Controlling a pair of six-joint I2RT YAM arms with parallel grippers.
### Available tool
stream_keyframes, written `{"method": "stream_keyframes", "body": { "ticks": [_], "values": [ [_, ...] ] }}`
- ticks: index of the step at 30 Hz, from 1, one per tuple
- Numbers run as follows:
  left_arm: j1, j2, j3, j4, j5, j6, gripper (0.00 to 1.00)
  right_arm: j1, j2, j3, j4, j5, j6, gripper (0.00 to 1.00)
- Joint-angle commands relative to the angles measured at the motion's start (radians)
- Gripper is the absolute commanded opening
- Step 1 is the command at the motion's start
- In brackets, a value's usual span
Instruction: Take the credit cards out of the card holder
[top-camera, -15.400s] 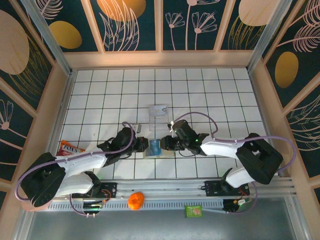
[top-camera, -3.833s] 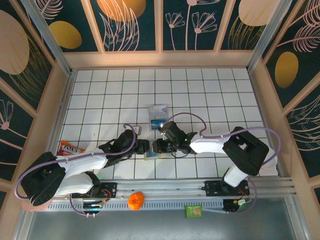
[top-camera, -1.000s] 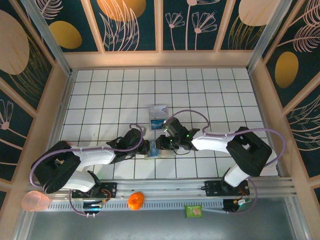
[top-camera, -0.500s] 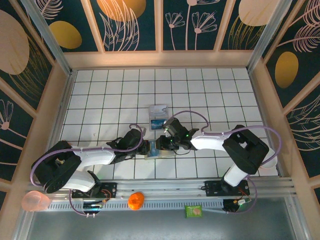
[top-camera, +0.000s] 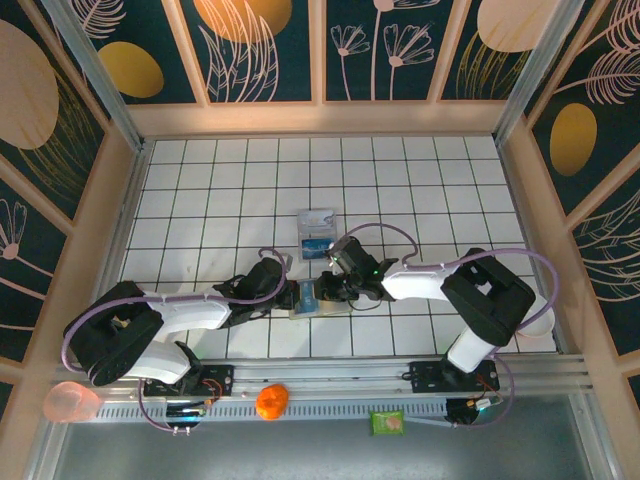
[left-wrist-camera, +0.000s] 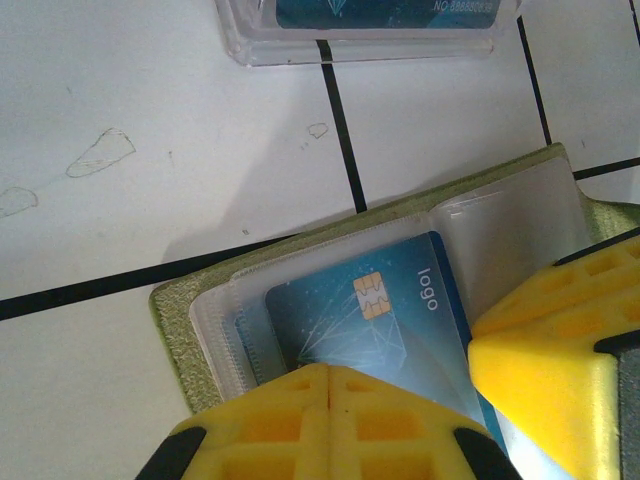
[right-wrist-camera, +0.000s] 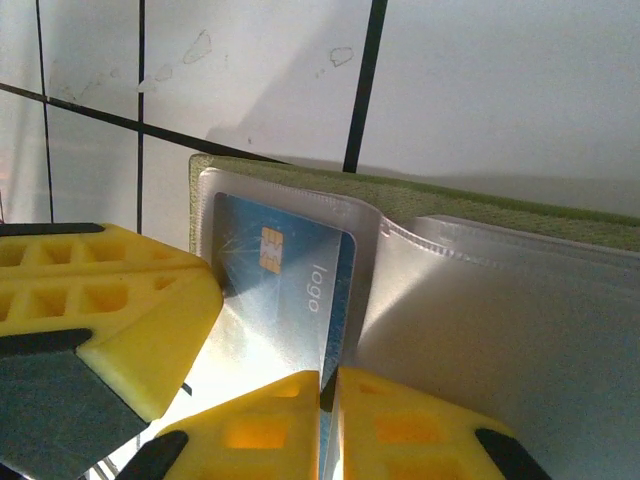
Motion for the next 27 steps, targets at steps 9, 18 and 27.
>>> {"method": "stream_keyframes", "body": {
  "ticks": [9,18,27],
  "values": [
    [0.004,0.019,-0.017,-0.01,0.003,0.008,0.0,-0.008,0.031,-0.026,0.044,-0.034,0.026,0.07],
    [0.006,0.006,-0.022,-0.011,-0.009,0.007,0.0,-0.011,-0.057,-0.06,0.002,0.048,0.045,0.0],
    [0.011,0.019,-0.019,-0.003,-0.002,0.017,0.0,-0.009,-0.157,-0.067,-0.124,0.167,0.043,0.0]
  ]
}}
